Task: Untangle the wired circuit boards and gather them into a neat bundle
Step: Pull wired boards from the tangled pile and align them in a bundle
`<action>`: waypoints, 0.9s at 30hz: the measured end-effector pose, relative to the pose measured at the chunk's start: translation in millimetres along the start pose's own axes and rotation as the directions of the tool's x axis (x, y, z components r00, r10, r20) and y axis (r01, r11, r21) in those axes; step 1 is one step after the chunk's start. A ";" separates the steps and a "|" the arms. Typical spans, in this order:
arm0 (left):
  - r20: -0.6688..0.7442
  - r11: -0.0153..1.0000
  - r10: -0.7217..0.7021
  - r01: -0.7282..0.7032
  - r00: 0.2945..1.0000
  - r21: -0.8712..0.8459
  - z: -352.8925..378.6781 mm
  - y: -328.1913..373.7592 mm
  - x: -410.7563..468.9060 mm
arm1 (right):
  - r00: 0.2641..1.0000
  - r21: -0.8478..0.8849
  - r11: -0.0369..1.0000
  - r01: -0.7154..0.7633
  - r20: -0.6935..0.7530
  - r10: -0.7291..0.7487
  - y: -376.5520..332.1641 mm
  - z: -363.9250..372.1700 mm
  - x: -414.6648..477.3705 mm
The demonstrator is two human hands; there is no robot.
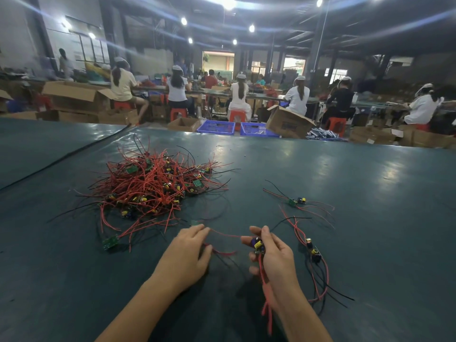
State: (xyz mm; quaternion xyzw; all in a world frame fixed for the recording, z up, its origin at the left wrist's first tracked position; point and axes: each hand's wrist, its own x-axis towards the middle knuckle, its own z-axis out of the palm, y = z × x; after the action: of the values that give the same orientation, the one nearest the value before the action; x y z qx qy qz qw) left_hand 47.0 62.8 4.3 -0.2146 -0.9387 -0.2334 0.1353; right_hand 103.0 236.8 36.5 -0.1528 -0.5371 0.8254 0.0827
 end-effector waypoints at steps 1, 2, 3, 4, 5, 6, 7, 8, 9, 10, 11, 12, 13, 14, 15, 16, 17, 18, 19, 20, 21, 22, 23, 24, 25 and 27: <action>0.008 0.998 -0.066 0.065 0.998 0.017 -2.3 -3.8 0.6 | 1.000 0.030 1.000 -0.006 -0.006 0.006 -1.0 -0.7 0.8; 0.018 0.992 -0.120 0.119 0.993 0.047 -4.0 -7.2 1.2 | 1.000 0.057 0.998 -0.006 -0.010 0.007 -1.8 -0.7 1.3; 0.021 0.982 -0.167 0.165 0.986 0.093 -5.2 -9.9 1.6 | 1.000 0.073 0.997 0.004 -0.013 -0.003 -2.4 -0.5 1.6; 0.018 0.967 -0.210 0.205 0.977 0.148 -6.1 -11.4 2.3 | 1.000 0.074 0.997 0.022 -0.018 -0.020 -2.4 0.1 1.3; 0.015 0.950 -0.246 0.238 0.969 0.199 -6.3 -11.7 2.6 | 0.999 0.070 0.997 0.045 -0.024 -0.043 -2.3 0.8 0.9; 0.021 0.936 -0.275 0.262 0.961 0.236 -5.9 -11.2 2.8 | 0.997 0.073 0.995 0.069 -0.028 -0.067 -2.1 1.4 0.0; 0.035 0.927 -0.292 0.274 0.956 0.258 -4.7 -10.7 3.1 | 0.995 0.093 0.991 0.094 -0.030 -0.091 -2.1 2.0 -0.9; 0.048 0.923 -0.297 0.275 0.954 0.268 -2.7 -9.7 3.0 | 0.993 0.128 0.984 0.120 -0.031 -0.117 -2.8 3.1 -2.2; 0.046 0.924 -0.289 0.266 0.956 0.274 -1.1 -7.8 2.8 | 0.989 0.171 0.974 0.149 -0.035 -0.145 -4.1 3.9 -3.4; 0.015 0.928 -0.266 0.252 0.964 0.274 0.1 -5.3 1.9 | 0.984 0.217 0.960 0.177 -0.045 -0.171 -5.7 4.6 -4.3; -0.040 0.938 -0.227 0.229 0.973 0.261 0.3 -2.2 0.8 | 0.979 0.260 0.944 0.201 -0.058 -0.193 -7.2 4.9 -5.0; -0.100 0.959 -0.169 0.187 0.981 0.215 0.5 1.1 0.1 | 0.976 0.299 0.929 0.217 -0.066 -0.206 -8.8 5.1 -5.8; -0.136 0.985 -0.103 0.120 0.985 0.123 0.9 4.6 -1.1 | 0.975 0.333 0.917 0.221 -0.067 -0.210 -10.0 5.2 -6.6; -0.135 0.999 -0.047 0.044 0.990 -0.024 0.9 9.8 -2.5 | 0.977 0.366 0.906 0.214 -0.060 -0.206 -10.6 5.3 -7.0; -0.097 0.982 -0.006 -0.013 0.995 -0.189 0.8 16.8 -4.4 | 0.979 0.398 0.895 0.201 -0.049 -0.198 -9.9 5.3 -6.9; -0.039 0.940 0.029 -0.040 0.999 -0.340 1.2 25.0 -6.9 | 0.981 0.421 0.888 0.187 -0.032 -0.191 -8.5 5.7 -7.3; 0.011 0.883 0.054 -0.042 0.999 -0.467 2.4 33.1 -8.9 | 0.983 0.423 0.890 0.172 -0.013 -0.184 -6.4 6.2 -7.5; 0.033 0.816 0.063 -0.032 0.997 -0.578 4.0 40.8 -10.3 | 0.984 0.402 0.901 0.160 0.008 -0.178 -3.7 7.3 -7.4; 0.026 0.741 0.055 -0.023 0.998 -0.671 4.8 47.2 -10.5 | 0.984 0.364 0.919 0.153 0.031 -0.177 -0.4 8.4 -6.8; 0.000 0.667 0.026 -0.017 1.000 -0.745 4.9 51.6 -10.2 | 0.982 0.316 0.936 0.156 0.055 -0.182 2.7 9.8 -6.5; -0.024 0.594 -0.022 -0.006 0.999 -0.804 3.7 54.4 -8.9 | 0.979 0.271 0.949 0.162 0.079 -0.190 5.5 11.3 -6.2; -0.033 0.515 -0.082 0.014 0.996 -0.857 1.6 56.5 -7.5 | 0.976 0.244 0.956 0.165 0.098 -0.194 7.8 13.1 -5.8; -0.020 0.422 -0.150 0.045 0.989 -0.905 -0.9 58.0 -6.7 | 0.975 0.236 0.958 0.164 0.109 -0.194 9.9 14.8 -5.7; 0.009 0.322 -0.210 0.078 0.978 -0.944 -2.3 58.3 -5.8 | 0.975 0.235 0.959 0.161 0.116 -0.192 11.2 16.0 -6.1; 0.043 0.236 -0.253 0.105 0.966 -0.966 -3.2 58.2 -5.1 | 0.975 0.229 0.960 0.160 0.116 -0.190 12.4 16.8 -6.7; 0.100 0.123 -0.269 0.137 0.958 -0.983 -3.8 58.0 -5.0 | 0.978 0.184 0.968 0.171 0.091 -0.190 14.0 16.9 -6.3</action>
State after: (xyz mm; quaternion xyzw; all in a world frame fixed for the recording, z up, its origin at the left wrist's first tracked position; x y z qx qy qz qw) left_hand 78.9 105.6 27.8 -0.1088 -0.5730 -0.8120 -0.0218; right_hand 103.6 214.6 31.1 -0.0504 -0.4776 0.8656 0.1415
